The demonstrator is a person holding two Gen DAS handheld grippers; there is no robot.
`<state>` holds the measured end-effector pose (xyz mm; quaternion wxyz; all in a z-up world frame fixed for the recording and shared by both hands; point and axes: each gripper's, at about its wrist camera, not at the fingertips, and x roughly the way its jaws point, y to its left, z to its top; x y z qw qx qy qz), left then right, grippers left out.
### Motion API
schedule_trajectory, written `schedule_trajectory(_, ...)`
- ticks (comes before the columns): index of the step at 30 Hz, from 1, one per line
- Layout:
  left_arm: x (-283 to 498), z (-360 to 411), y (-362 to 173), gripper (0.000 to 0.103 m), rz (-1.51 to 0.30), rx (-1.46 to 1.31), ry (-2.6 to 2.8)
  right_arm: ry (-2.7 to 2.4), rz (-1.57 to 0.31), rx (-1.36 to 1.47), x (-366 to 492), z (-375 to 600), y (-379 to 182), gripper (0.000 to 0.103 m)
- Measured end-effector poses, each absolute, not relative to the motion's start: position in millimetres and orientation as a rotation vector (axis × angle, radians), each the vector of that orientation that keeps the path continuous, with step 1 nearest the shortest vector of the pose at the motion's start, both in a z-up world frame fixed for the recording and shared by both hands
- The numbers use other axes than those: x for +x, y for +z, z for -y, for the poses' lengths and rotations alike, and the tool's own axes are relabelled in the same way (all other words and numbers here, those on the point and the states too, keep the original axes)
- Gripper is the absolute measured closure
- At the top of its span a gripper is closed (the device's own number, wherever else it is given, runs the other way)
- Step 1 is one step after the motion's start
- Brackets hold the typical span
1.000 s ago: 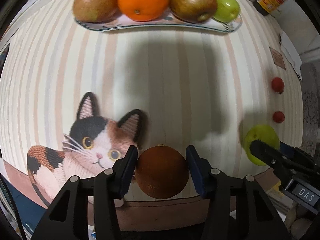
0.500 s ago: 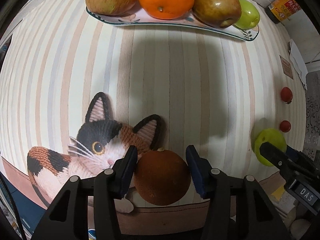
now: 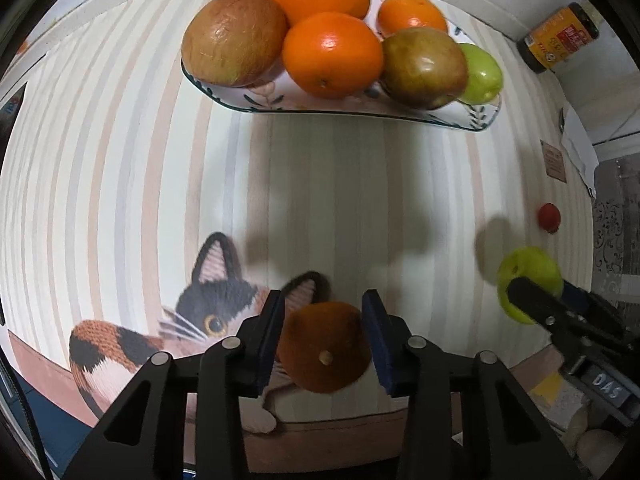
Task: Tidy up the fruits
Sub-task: 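Carry the red-brown fruit and green apple onto the plate and release both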
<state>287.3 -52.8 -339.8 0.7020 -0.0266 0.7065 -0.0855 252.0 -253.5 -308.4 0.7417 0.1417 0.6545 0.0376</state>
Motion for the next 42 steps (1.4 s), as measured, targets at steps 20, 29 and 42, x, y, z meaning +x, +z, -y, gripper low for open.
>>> schedule_trajectory(20,284,51,-348,0.044,-1.724,-0.027,-0.305,0.065,-1.463,0.406,256,255,-319,0.038)
schedule_trajectory(29,273,59,-364,0.051,-1.703,0.037,-0.268,0.055,-1.459,0.412,250,254,-320,0.038)
schedule_trajectory(42,316,24,-257,0.052,-1.467,-0.157,-0.277,0.074,-1.377,0.425,281,259,-286,0.038)
